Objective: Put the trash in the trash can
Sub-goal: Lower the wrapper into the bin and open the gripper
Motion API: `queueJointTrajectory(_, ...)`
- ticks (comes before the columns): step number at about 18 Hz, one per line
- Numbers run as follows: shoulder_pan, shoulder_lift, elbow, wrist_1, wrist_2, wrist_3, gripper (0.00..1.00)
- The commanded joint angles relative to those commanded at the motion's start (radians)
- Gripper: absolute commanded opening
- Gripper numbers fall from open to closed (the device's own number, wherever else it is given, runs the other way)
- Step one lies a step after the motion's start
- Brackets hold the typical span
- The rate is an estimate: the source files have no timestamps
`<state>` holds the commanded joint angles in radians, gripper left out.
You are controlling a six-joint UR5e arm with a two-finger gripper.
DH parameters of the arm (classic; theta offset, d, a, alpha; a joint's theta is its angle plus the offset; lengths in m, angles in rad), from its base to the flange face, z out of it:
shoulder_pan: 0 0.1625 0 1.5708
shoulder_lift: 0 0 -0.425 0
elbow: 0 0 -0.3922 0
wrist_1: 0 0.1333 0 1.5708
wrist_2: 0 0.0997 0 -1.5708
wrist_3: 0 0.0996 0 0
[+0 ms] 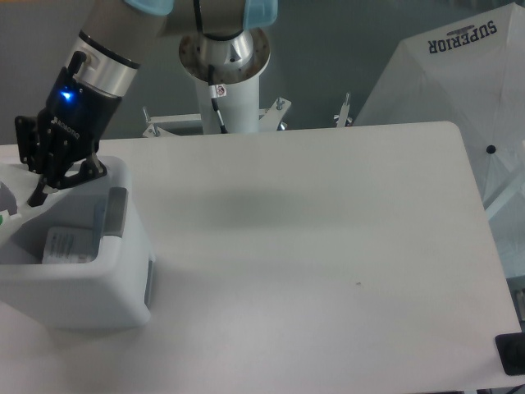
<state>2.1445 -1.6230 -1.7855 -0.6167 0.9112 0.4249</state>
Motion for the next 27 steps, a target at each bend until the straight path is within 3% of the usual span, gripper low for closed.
queueJointTrajectory(27, -0.023, -0.012, -0.055, -0.014, 0.032, -0.006, 0.19)
